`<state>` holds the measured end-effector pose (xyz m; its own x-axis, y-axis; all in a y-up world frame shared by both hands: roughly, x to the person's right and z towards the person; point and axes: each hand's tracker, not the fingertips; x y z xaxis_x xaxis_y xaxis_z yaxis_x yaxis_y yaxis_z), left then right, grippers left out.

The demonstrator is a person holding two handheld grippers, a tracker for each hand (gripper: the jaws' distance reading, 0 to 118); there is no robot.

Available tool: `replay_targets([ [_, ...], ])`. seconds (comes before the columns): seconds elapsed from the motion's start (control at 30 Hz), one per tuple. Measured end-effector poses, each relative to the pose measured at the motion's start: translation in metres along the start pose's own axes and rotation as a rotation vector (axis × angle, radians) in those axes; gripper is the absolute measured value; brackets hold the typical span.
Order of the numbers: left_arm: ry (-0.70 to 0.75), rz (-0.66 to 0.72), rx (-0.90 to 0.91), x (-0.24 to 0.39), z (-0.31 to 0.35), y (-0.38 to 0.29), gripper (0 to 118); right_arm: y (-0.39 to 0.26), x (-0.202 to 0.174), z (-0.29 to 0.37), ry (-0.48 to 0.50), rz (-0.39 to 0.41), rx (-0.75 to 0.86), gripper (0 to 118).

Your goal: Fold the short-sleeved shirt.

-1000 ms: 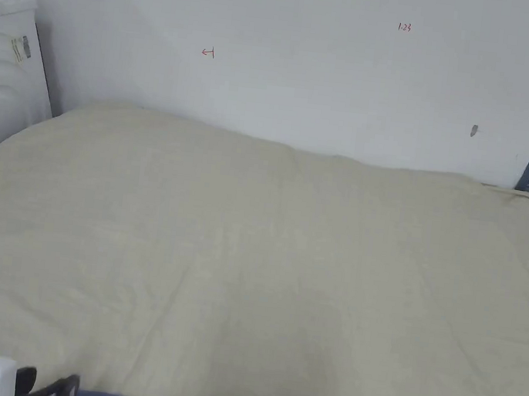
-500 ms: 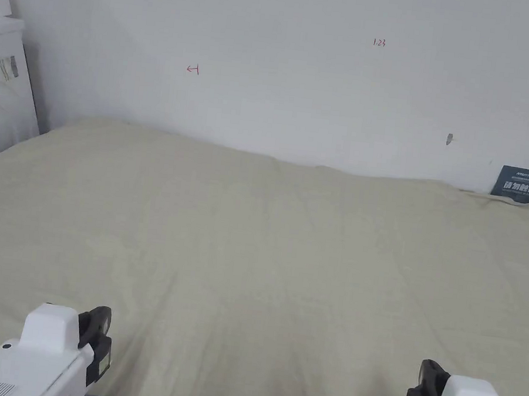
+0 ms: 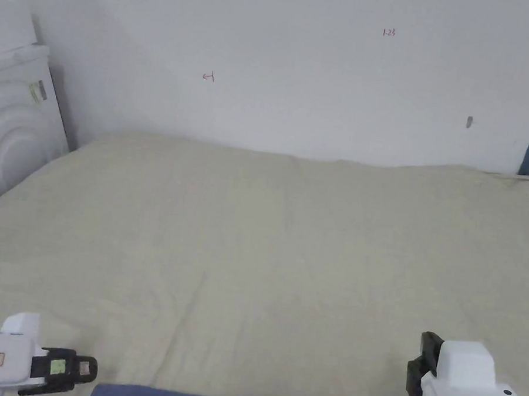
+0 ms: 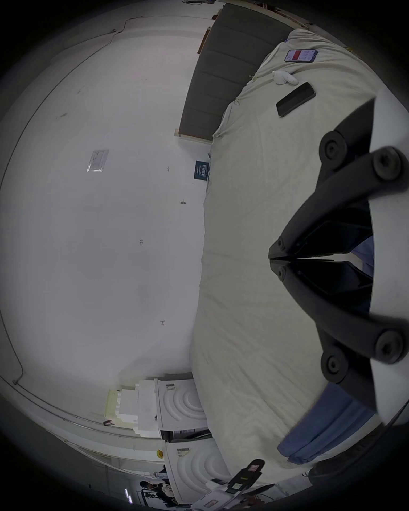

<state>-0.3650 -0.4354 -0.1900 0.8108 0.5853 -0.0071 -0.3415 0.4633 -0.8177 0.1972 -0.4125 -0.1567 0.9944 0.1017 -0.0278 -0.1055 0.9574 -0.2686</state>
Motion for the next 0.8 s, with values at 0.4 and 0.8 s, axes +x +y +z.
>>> replay_targets([
  [0.4, -0.031, -0.014, -0.144, 0.008, -0.043, -0.032, 73, -0.019, -0.008, -0.003, 0.005, 0.024, -0.066, 1],
  [0.8, -0.013, -0.182, -0.214, 0.017, -0.064, -0.033, 11, -0.019, -0.014, -0.008, 0.017, 0.011, -0.085, 1],
])
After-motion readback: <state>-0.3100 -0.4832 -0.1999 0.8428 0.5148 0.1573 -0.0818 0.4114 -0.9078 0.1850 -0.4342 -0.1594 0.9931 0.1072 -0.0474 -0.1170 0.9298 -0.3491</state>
